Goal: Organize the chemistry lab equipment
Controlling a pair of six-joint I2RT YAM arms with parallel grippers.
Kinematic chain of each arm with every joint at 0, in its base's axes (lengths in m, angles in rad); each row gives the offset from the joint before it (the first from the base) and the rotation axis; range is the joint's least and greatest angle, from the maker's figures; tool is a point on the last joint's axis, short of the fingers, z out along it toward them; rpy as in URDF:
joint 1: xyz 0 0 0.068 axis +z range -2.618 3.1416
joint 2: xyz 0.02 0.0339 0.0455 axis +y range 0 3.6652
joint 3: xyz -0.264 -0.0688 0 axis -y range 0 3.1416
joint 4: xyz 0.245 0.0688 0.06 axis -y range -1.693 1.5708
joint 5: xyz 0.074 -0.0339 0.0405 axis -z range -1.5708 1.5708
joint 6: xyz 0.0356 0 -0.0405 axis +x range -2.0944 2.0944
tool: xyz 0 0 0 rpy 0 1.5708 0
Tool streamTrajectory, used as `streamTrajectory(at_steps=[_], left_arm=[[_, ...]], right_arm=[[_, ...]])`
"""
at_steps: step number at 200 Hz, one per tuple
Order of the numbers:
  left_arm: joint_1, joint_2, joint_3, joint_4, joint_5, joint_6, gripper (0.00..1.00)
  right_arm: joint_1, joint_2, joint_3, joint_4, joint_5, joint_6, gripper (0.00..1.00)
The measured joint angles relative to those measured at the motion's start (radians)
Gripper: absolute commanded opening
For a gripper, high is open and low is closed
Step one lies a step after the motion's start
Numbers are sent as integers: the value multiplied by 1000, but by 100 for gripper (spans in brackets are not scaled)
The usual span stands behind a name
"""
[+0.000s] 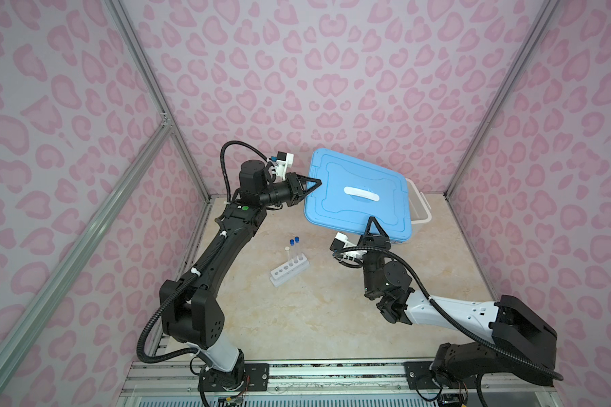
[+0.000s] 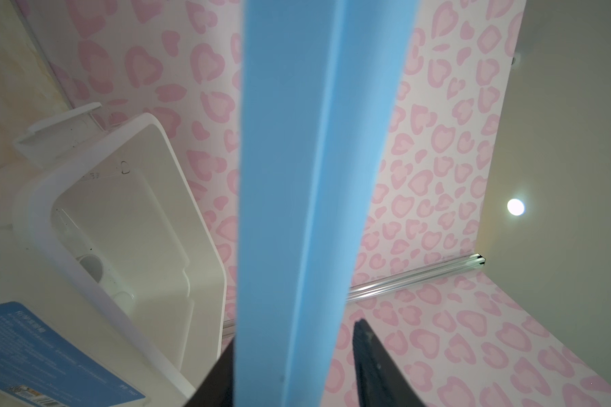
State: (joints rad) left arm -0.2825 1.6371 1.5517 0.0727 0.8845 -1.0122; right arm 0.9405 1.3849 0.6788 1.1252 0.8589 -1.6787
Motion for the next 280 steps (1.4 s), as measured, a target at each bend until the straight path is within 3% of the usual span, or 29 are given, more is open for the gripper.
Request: streamTrajectory(at_steps=[46, 119, 144, 173, 193, 224, 249, 280], left_arm=[[4, 37, 38, 60, -2, -53, 9], [8, 92, 93, 113, -28, -71, 6], [17, 100, 104, 116, -29, -80, 5], [18, 105, 111, 124, -29, -79, 4], [17, 105, 111, 124, -28, -79, 4], [17, 105, 109, 130, -24, -85, 4], [14, 105, 104, 132, -20, -86, 4], [13, 103, 93, 134, -20, -86, 4]], right_arm=[[6, -26, -40, -44, 55, 82, 60], [55, -170, -66, -399, 103, 460, 66], [72, -241, -60, -595, 108, 640, 65], [41, -340, 12, -901, 73, 943, 62], [-66, -424, 84, -1109, -34, 1183, 60], [-353, -516, 170, -1316, -324, 1502, 60], [-576, -511, 229, -1403, -597, 1672, 60], [-761, -433, 273, -1421, -933, 1820, 61]])
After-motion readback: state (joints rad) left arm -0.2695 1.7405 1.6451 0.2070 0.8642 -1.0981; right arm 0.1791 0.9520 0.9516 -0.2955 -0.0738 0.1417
